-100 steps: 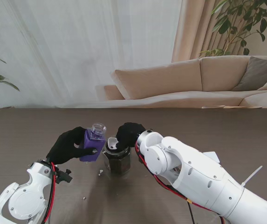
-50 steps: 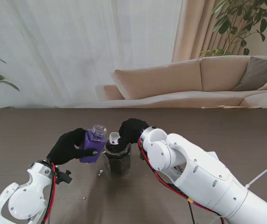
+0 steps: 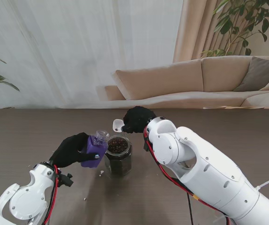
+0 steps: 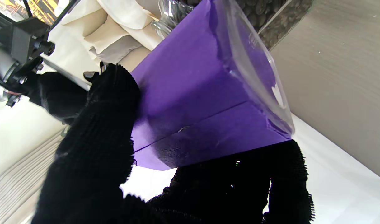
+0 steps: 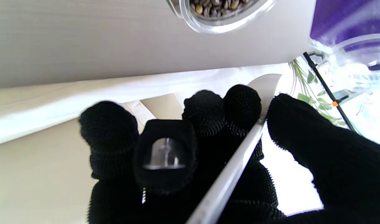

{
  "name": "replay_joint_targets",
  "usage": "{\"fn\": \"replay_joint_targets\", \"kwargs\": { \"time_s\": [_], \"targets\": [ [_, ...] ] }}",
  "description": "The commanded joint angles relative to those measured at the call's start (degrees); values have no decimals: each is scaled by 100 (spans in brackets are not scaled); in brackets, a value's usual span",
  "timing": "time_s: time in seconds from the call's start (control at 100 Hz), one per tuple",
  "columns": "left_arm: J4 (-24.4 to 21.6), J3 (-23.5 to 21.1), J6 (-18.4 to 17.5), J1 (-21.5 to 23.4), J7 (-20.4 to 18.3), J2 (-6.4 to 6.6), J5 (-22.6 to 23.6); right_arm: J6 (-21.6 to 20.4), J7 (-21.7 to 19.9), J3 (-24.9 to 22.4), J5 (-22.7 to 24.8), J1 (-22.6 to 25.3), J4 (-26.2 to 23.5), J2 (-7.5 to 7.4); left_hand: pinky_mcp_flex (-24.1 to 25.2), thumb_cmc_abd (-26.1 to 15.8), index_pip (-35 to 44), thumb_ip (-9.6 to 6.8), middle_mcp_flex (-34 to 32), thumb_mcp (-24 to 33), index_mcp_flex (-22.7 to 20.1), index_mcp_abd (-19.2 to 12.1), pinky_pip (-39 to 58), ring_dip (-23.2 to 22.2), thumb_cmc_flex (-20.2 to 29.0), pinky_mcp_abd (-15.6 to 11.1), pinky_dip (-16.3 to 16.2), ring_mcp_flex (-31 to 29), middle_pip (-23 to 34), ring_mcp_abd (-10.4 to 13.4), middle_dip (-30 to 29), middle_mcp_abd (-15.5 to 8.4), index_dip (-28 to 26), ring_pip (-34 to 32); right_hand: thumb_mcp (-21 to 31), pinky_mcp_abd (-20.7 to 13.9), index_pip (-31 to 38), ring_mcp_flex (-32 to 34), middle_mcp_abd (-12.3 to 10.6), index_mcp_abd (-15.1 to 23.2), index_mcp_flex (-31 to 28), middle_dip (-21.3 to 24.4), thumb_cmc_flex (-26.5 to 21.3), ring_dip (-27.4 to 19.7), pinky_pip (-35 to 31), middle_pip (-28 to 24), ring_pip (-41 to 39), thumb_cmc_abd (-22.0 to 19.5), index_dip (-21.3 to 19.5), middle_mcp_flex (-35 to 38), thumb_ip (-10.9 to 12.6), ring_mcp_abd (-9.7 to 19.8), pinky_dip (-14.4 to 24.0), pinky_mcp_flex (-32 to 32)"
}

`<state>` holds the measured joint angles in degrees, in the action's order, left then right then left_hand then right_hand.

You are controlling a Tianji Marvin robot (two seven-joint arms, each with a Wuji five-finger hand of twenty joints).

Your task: Portion coffee beans from the glass jar into the coffee jar

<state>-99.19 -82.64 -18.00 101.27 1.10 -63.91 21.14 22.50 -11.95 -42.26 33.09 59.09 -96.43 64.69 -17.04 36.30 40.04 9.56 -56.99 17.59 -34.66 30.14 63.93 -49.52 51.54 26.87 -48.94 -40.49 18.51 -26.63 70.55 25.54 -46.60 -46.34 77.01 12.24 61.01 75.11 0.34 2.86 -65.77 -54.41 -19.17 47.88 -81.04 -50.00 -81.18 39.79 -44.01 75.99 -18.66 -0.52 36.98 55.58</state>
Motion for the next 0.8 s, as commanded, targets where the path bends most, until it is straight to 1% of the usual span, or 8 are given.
{"fn": "replay_joint_targets", "kwargs": {
  "time_s": [0.0,0.05,0.08,0.13,0.23,0.25,0.39,0.79],
  "targets": [
    [62,57,49,-95,-180,-3,-54,2,-74,-49,82,-42,-183,-2,173,-831,2290,-432,-405,1829,-417,-204,320,-74,1155,-309,-176,-113,412,-236,128,-429,-428,-29,26,43,91,57,387,-115,25,15,-29,-21,3,-14,-63,-96,18,70,15,611,116,14],
    [89,84,64,-139,-209,1,-71,-5,-79,-60,112,-53,-229,-3,175,-830,2292,-431,-412,1829,-416,-208,320,-75,1154,-310,-176,-116,415,-239,130,-430,-430,-31,25,43,90,55,374,-107,33,13,-34,-20,3,-16,-67,-92,16,70,15,582,117,14],
    [102,98,70,-164,-223,3,-81,-7,-77,-65,112,-55,-256,-2,178,-833,2291,-433,-407,1831,-412,-211,318,-74,1157,-311,-176,-110,413,-236,130,-436,-430,-28,23,43,90,53,417,-107,33,12,-32,-22,3,-14,-61,-94,15,62,13,580,117,14],
    [120,118,77,-200,-244,6,-96,-20,-80,-72,116,-57,-297,-3,179,-829,2293,-433,-406,1831,-416,-210,317,-75,1157,-311,-176,-114,412,-231,131,-434,-431,-30,25,43,91,57,381,-108,32,12,-36,-24,3,-14,-57,-91,13,68,15,624,117,14],
    [151,147,78,-259,-276,11,-114,-78,-70,-92,134,-36,-381,-4,173,-829,2297,-431,-408,1830,-418,-217,320,-75,1152,-313,-178,-117,412,-231,131,-432,-433,-32,23,43,90,56,371,-109,31,11,-28,-24,5,-16,-58,-95,12,73,12,598,117,11],
    [157,153,77,-269,-278,11,-118,-92,-66,-98,130,-24,-400,-4,172,-828,2296,-432,-409,1831,-417,-216,321,-75,1153,-314,-178,-118,412,-231,131,-432,-432,-32,26,43,90,57,404,-108,32,11,-34,-25,5,-12,-56,-94,11,63,14,606,117,10],
    [214,179,31,-328,-273,7,-157,-287,-62,-95,253,38,-491,-23,177,-831,2296,-432,-406,1832,-417,-216,319,-76,1154,-318,-178,-115,410,-230,131,-431,-429,-33,19,42,87,56,376,-95,32,9,-27,-25,12,-15,-56,-100,10,72,13,600,118,-5],
    [222,161,-147,-391,-292,12,-204,-727,42,61,720,66,-414,-44,173,-832,2297,-432,-406,1829,-413,-215,322,-74,1154,-320,-181,-109,410,-221,131,-438,-425,-30,19,6,78,58,339,-57,32,9,1,-29,20,-10,-37,-125,0,66,11,644,117,-15]
  ]
}}
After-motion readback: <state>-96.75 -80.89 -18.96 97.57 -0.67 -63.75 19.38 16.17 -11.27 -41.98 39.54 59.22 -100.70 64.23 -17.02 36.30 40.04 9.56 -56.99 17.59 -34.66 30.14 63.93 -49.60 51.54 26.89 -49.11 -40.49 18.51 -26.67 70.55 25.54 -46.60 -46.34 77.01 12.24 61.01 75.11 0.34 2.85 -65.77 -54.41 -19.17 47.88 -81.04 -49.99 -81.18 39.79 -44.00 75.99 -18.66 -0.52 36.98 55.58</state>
